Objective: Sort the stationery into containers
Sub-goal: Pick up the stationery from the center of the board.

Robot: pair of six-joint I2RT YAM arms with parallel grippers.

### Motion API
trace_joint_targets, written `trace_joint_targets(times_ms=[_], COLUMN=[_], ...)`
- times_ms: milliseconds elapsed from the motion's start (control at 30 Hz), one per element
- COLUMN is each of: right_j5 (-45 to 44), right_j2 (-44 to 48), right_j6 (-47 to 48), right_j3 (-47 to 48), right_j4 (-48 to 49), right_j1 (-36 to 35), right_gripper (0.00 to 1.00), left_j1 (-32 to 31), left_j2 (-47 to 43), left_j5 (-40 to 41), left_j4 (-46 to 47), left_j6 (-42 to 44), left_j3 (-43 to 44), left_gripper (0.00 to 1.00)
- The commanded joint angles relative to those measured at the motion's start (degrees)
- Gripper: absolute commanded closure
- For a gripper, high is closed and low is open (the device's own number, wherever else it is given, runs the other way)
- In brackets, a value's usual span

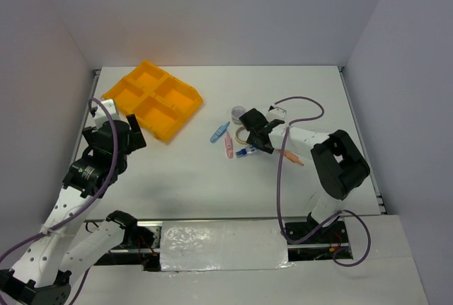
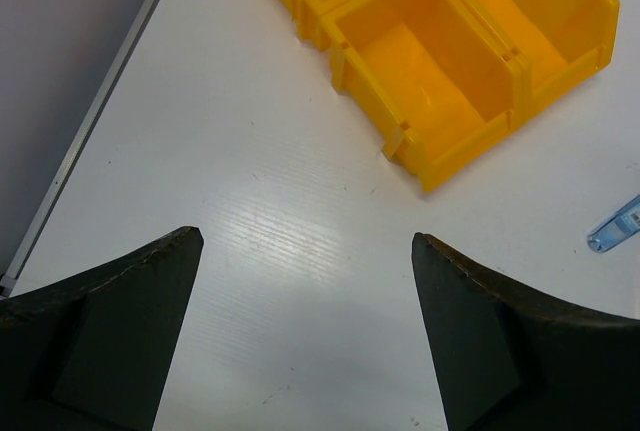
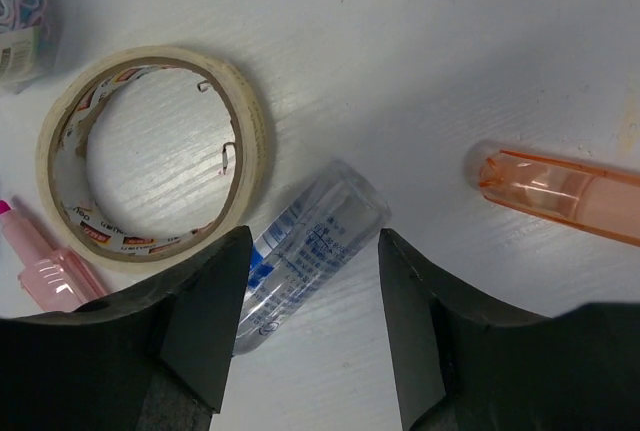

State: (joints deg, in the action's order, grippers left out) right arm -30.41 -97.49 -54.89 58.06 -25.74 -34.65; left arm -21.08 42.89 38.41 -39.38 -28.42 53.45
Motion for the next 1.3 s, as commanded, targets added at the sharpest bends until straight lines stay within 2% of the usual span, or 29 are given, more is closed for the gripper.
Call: trace_joint_targets(times_ms=[0, 367, 433, 467, 500, 567, 667, 733, 833, 867, 933, 967, 1000, 1067, 1100, 1133, 1167, 1267], right_j5=[-2.9, -2.1, -2.4, -2.4, -2.5, -2.0, -1.2, -1.2, -0.3, -0.1, 3.9, 6.5, 11.0, 13.3, 14.0, 16.4, 18.4, 27.7], right_j2=[-1.6, -2.7, -2.2, -1.6, -1.2, 0.0, 2.1, 4.2, 9.7, 11.5, 16.9, 18.6, 21.7, 24.7, 27.7, 29.1, 30.7, 38.0], right_j6=[-2.2, -5.9, -7.1, -7.7, -8.2, -9.4, -9.6, -9.3, -6.0, -4.9, 1.3, 3.5, 7.0, 9.3, 10.8, 11.4, 12.8, 13.6], right_j3=[0.4, -1.3, -2.2, -2.6, -3.0, -4.0, -5.0, -5.1, -6.3, -6.9, -10.2, -11.2, -13.0, -13.9, -14.6, -14.9, -16.2, -20.8], right_j4=[1.7, 2.0, 2.0, 2.3, 2.4, 2.8, 3.7, 3.4, 5.8, 7.0, 14.7, 17.3, 21.2, 23.1, 24.6, 25.4, 26.6, 35.8], right_j1=[-0.5, -0.5, -0.6, -0.4, -0.5, -0.5, -0.5, -0.8, -2.3, -3.0, -4.4, -4.8, -5.1, -6.7, -7.3, -7.7, -8.1, -8.4], right_gripper=[0.40, 0.39, 0.45, 0.52, 0.66, 0.80, 0.85, 0.98, 1.00, 1.00, 1.00, 1.00, 1.00, 1.00, 1.00, 1.00, 1.00, 1.00], left_j1=[0.3, 0.3, 0.3, 0.3, 0.3, 0.3, 0.3, 0.3, 0.3, 0.3, 0.3, 0.3, 0.0, -1.2, -3.9, -5.5, -9.6, -15.7], left_j2=[-0.1, 0.3, 0.3, 0.3, 0.2, 0.0, -0.3, -0.5, -0.7, -0.4, 0.0, 0.3, 0.3, -0.2, -0.4, -0.5, -0.4, 2.0], left_j5=[-0.4, -1.0, -1.2, -1.5, -1.9, -4.3, -7.2, -8.8, -17.7, -26.2, -36.6, -47.2, -52.6, -60.2, -64.6, -65.6, -64.6, -63.6], left_j4=[1.9, 1.9, 2.0, 2.2, 2.5, 3.2, 4.6, 5.2, 7.0, 7.4, 10.7, 12.8, 18.9, 27.1, 31.9, 40.3, 43.2, 47.2], left_j6=[1.4, 1.5, 1.5, 1.6, 1.8, 2.6, 3.6, 4.2, 4.5, 4.1, 0.9, -0.6, -4.4, -9.9, -15.0, -16.9, -18.8, -18.0], left_j3=[0.0, 0.0, 0.0, -0.1, -0.2, -0.4, -0.8, -1.0, -1.1, -1.0, -1.6, -3.0, -4.1, -8.6, -10.2, -11.5, -12.8, -12.1], left_gripper=[0.01, 0.01, 0.01, 0.01, 0.01, 0.01, 0.01, 0.01, 0.01, 0.01, 0.01, 0.01, 0.01, 0.01, 0.01, 0.01, 0.01, 0.01])
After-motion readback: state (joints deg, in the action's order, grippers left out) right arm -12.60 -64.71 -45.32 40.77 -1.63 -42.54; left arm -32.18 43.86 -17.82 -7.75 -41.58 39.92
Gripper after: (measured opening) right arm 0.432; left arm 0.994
